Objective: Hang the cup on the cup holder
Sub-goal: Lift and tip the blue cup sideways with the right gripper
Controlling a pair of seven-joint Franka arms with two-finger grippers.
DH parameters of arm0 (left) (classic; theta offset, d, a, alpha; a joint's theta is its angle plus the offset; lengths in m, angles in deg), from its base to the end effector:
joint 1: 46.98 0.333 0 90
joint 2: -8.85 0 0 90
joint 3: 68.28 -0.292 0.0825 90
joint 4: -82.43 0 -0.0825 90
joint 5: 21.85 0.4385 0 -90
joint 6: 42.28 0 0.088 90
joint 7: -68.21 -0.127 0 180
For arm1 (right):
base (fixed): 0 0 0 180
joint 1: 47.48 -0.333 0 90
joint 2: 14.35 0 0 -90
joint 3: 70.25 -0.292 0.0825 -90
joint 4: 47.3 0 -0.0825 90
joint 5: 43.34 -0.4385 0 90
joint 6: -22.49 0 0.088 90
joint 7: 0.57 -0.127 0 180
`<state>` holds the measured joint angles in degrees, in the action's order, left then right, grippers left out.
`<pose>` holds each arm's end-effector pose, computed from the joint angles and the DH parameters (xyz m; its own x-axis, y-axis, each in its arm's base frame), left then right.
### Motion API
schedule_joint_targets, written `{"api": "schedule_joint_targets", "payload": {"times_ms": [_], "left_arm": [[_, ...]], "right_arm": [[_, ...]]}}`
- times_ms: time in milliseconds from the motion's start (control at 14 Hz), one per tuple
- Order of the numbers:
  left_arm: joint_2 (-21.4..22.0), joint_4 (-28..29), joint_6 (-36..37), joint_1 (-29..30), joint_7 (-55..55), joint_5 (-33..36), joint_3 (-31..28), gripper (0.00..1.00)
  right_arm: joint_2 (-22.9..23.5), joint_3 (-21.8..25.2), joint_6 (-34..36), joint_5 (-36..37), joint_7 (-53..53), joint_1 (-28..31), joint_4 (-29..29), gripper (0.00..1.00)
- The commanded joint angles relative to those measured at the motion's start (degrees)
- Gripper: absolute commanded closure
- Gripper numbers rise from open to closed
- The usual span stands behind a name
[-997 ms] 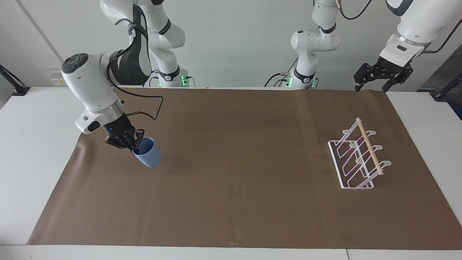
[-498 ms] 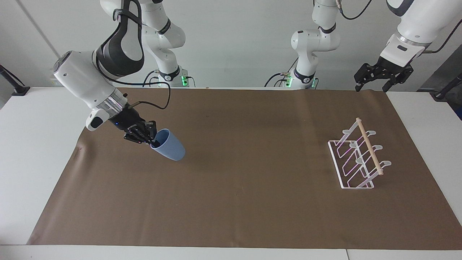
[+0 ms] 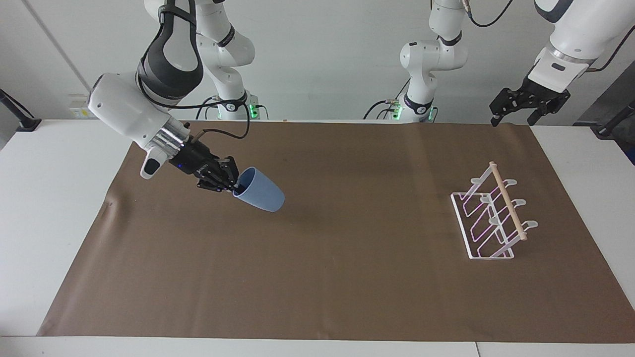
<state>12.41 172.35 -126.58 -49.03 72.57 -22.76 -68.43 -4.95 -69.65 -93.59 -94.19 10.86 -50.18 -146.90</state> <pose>0.5796 -0.0213 0.6097 0.9985 0.0413 -0.0370 0.0419 -0.9990 0.0132 0.6800 0.0837 0.4538 0.9780 -0.1730 0.1163 -0.0359 -0.6894 -0.7235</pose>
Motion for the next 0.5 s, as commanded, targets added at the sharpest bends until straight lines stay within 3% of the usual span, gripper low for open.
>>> {"api": "schedule_joint_targets", "payload": {"times_ms": [0, 427], "left_arm": [[0.31, 1.14, -2.8, -0.67, 7.92, -3.2, 0.24, 0.0], [-3.37, 0.34, -7.7, -4.45, 38.72, -16.38, 0.59, 0.0]], "right_arm": [[-1.58, -0.25, 1.91, -6.43, -0.63, 0.51, -0.94, 1.0], [-2.37, -3.15, 2.35, -20.5, -0.45, 0.51, -1.82, 1.0]]}}
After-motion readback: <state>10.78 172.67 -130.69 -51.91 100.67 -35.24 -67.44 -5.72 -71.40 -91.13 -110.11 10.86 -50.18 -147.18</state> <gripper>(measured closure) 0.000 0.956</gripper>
